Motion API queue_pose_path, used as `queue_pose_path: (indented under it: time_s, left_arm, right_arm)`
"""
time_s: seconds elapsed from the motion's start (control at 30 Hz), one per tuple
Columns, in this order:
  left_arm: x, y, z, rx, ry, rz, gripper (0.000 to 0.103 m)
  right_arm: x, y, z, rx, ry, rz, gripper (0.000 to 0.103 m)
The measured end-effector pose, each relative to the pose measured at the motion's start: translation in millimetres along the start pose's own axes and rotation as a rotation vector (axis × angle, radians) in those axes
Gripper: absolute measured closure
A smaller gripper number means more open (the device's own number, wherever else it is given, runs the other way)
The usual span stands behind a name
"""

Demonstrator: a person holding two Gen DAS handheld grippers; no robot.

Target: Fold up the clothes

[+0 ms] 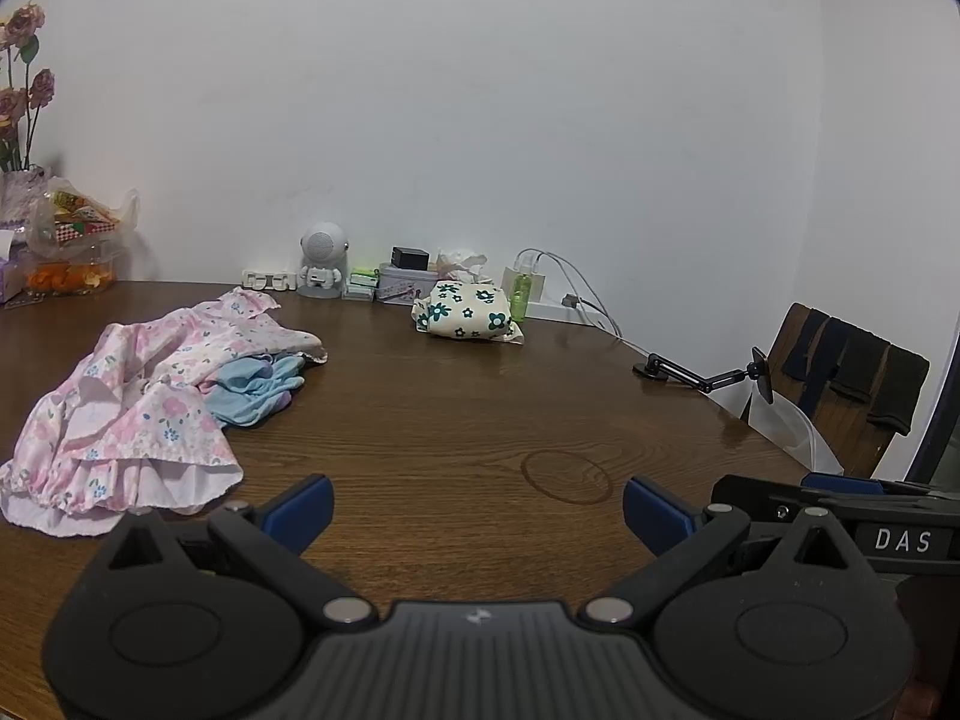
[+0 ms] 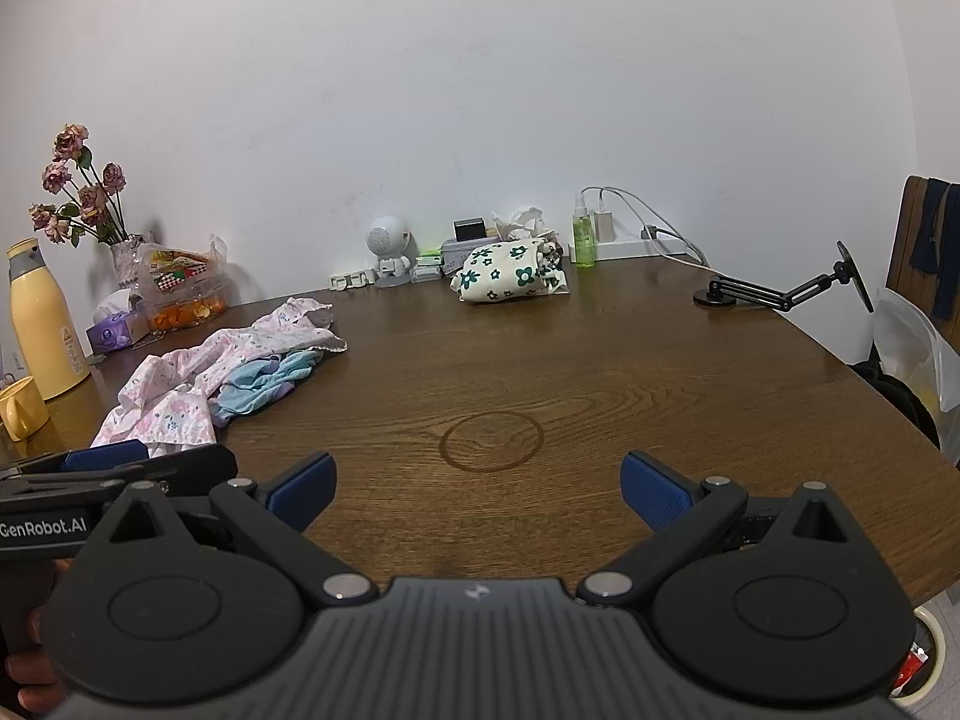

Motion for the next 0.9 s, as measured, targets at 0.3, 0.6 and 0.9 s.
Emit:
queue_pose_path:
  time_s: [0.3,0.6,0.9]
  left_arm:
    - [0.1,-1.4,0.3,0.002,-0.002,0.000,0.000]
    - [1.0,-1.9,0.5,0.002,-0.002,-0.002,0.000]
    - [1.6,-3.2,1.0,0.004,-0.003,-0.004,0.000]
  right_arm:
    - [-0.5,-0.5,1.6,0.003,0.001,0.000,0.000]
    - [0.0,-1.5,2.0,0.004,0.001,0.000,0.000]
    - [0.8,-2.0,3.0,0.008,0.001,-0.003,0.000]
Point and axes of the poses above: each gripper's, at about its wrist camera, not at the fingertips, and z roughly the way its jaws point, x to its left, y to its top, the point moved 9 cm from there along z, roughly the way its jaws point, and after that the axes turned 12 degrees about -y, right-handed, at the moved point
